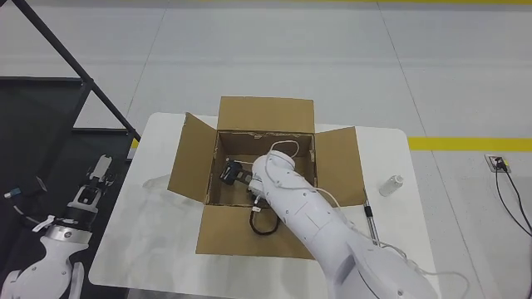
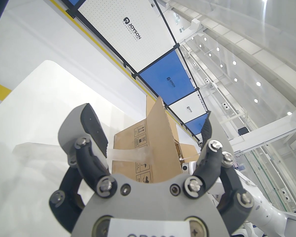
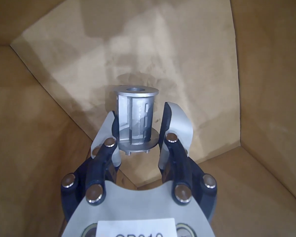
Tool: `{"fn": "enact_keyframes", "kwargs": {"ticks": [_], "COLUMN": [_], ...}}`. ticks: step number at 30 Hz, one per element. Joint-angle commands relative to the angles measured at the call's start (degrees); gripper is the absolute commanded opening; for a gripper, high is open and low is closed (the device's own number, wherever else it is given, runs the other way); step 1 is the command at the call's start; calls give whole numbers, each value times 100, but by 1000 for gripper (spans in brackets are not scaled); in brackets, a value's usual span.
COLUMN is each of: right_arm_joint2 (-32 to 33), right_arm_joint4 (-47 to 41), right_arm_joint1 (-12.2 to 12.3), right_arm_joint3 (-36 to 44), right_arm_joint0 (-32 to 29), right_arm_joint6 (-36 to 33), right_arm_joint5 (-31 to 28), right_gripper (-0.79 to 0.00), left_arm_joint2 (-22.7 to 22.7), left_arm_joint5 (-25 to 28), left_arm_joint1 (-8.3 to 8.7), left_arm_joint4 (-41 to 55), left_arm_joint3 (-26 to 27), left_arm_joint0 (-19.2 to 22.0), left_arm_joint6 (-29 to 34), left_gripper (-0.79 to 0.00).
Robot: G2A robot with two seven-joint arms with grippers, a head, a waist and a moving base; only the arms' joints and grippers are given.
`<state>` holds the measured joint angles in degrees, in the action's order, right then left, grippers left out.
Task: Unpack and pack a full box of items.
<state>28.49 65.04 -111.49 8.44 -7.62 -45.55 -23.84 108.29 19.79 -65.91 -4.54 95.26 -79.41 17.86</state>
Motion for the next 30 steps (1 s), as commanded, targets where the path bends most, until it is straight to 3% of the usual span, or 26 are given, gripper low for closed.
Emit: {"fn": "enact_keyframes", "kwargs": {"ticks": [1, 10, 12, 16, 21, 30], "right_arm_joint2": [32, 139, 157, 157, 128, 151], "right_arm_joint4": [-42, -166, -185, -153, -68, -28], "right_arm_joint1": [22, 138, 159, 179, 181, 214], "right_arm_joint3": [-65, -232, -203, -68, 32, 2], "right_arm_joint0": [62, 209, 226, 198, 97, -54], "right_arm_joint6": [-133, -652, -721, -762, -784, -383], "right_arm_joint5": [-94, -126, -113, -67, -53, 124], "right_gripper": [-551, -437, -249, -203, -200, -299], "left_arm_joint2": [-18, -50, -49, -60, -45, -4], "left_arm_joint5": [3, -10, -13, -18, -28, -46], "left_arm_joint1": [2, 13, 17, 22, 29, 41], "left_arm_joint4": [-9, -18, -25, -32, -33, -18], "left_arm_joint3": [3, 29, 32, 49, 60, 41], "left_arm_joint0": [-1, -7, -9, -17, -35, -72], "left_arm_joint6": [-8, -29, -34, -36, -64, -110], "left_gripper": [0, 0, 0, 0, 0, 0]}}
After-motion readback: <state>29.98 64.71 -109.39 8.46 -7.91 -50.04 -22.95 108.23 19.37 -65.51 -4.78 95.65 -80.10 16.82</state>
